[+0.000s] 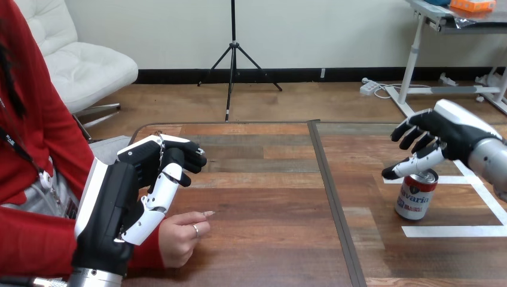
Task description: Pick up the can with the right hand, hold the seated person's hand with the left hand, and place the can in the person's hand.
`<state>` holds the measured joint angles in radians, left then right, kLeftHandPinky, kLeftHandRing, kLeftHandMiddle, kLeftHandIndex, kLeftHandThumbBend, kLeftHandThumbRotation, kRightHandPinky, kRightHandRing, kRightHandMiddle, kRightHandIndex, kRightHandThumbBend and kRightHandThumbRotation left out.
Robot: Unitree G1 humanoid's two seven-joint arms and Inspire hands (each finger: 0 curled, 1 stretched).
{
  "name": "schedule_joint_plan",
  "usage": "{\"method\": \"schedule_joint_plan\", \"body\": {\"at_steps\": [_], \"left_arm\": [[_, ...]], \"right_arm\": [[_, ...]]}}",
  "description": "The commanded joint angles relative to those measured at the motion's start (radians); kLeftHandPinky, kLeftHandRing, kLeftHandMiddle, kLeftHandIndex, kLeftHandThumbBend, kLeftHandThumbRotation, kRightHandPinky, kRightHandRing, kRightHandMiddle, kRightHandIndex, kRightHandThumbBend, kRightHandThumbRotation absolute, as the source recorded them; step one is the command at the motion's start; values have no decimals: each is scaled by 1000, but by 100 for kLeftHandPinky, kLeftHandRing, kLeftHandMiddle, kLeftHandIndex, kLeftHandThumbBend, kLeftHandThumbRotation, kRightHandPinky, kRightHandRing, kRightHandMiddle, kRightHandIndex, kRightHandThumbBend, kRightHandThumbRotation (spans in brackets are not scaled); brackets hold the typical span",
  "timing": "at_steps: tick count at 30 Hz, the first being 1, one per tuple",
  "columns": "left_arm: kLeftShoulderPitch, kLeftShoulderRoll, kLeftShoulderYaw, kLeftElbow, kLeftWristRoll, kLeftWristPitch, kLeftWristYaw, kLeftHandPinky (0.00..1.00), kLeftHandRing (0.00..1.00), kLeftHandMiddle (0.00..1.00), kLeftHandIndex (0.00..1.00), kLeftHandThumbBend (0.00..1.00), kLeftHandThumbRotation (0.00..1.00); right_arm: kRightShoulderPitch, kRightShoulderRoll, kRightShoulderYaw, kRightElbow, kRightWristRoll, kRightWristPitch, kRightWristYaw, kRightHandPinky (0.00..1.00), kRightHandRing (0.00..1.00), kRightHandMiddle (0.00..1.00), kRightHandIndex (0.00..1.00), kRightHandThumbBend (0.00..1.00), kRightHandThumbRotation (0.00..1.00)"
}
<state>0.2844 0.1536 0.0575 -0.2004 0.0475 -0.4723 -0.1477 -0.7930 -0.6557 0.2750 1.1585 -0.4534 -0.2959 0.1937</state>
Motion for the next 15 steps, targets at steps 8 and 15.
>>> {"method": "schedule_joint_plan", "body": {"at_steps": [8,15], "left_arm": [[-29,9,7,-28,-4,-21,6,47,57,56,54,8,67],[-25,12,8,-28,-2,-23,5,47,57,56,54,8,66]], "right_arm": [[-60,6,6,22,-11,10,5,71,77,80,81,100,40],[-64,6,9,34,-23,28,7,72,80,82,83,100,42]]}}
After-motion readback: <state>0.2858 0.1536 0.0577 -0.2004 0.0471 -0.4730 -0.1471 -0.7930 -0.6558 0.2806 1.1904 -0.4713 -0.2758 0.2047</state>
